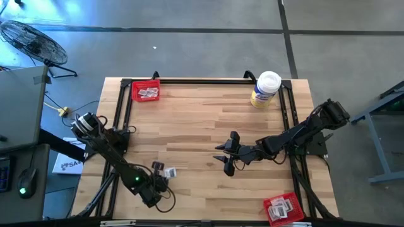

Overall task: Pick & Place First Aid Supplies
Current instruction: Put the white and orange ointment pack into the top red bin

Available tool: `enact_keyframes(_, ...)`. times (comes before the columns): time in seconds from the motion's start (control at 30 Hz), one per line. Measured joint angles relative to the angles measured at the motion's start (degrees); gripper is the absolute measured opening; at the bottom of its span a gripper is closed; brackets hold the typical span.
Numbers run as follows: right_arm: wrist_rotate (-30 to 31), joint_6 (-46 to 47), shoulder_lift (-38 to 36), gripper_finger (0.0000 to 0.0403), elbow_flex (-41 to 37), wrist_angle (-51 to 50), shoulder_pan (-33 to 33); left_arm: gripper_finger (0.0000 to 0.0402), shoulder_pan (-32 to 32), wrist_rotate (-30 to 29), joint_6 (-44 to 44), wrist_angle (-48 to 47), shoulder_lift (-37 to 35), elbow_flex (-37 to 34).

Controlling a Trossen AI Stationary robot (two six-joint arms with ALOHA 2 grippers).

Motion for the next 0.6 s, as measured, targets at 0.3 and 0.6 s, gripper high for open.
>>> enact_keyframes(0.3,0.01,-0.08,0.01,0.0184,0.0,0.0,0.0,0.0002,0.13,-6.17,-3.26,-8.03,-9.39,-0.25)
enact_keyframes(0.6,0.6,-1.49,0.02,0.0184,0.0,-0.37,-0.64,0.0,9.43,-21.16,-2.07,-23.16,-27.19,-0.2)
